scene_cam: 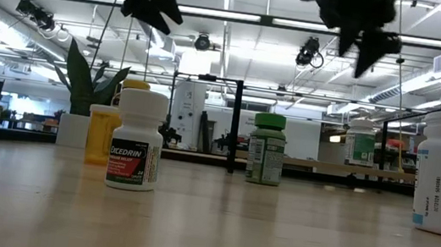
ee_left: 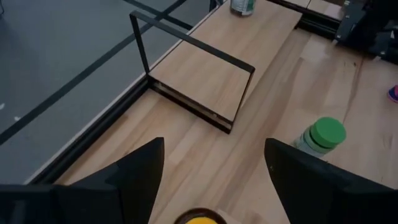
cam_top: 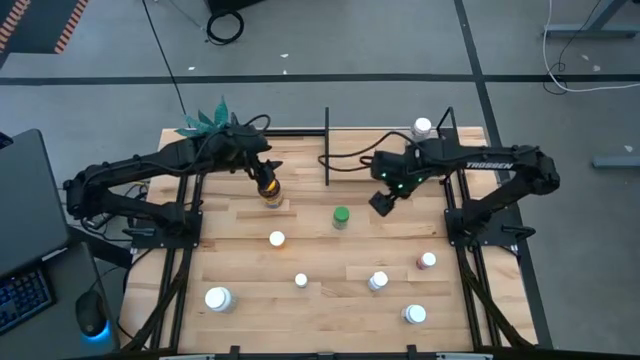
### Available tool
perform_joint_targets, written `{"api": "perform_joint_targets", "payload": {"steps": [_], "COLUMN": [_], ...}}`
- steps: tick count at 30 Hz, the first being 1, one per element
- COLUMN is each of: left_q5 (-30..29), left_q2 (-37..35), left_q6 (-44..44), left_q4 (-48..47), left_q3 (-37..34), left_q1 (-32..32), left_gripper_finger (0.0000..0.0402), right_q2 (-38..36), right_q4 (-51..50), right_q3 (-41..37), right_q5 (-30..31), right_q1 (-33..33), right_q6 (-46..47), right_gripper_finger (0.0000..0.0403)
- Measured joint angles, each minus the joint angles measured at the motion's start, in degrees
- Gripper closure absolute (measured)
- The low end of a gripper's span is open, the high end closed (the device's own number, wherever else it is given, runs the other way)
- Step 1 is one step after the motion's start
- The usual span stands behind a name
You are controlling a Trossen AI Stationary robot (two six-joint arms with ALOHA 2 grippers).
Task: Pick and place medicine bottles onto shelf by color
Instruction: Put the green pill bottle on the shelf
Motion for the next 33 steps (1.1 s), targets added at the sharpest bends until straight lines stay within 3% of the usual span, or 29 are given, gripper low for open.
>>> {"api": "perform_joint_targets", "payload": {"steps": [3, 7, 12, 18, 33], "left_q5": [0.0, 0.0, 0.0, 0.0, 0.0], "left_q2": [-0.6, -1.9, -3.8, -6.5, -6.9], "left_q6": [0.0, 0.0, 0.4, -0.2, 1.1], "left_q4": [-1.2, -5.7, -12.3, -13.3, -12.9], "left_q3": [0.1, 0.1, 0.1, 0.1, 0.1], "left_q1": [0.1, 0.5, 0.8, 0.8, 1.1], "left_gripper_finger": [0.0119, 0.0120, 0.0120, 0.0120, 0.0120], "right_q2": [1.6, 7.4, 15.6, 21.0, 23.4], "right_q4": [9.8, 14.8, 14.6, 15.1, 10.3], "right_q3": [-0.1, 0.0, 2.6, 8.8, 9.9], "right_q5": [1.1, -1.3, -3.0, -3.0, 2.0], "right_q1": [1.1, 1.2, 1.8, 2.3, 2.5], "right_q6": [1.5, 1.3, 0.5, 1.7, 5.0], "right_gripper_finger": [0.0097, 0.0102, 0.0105, 0.0105, 0.0045]}}
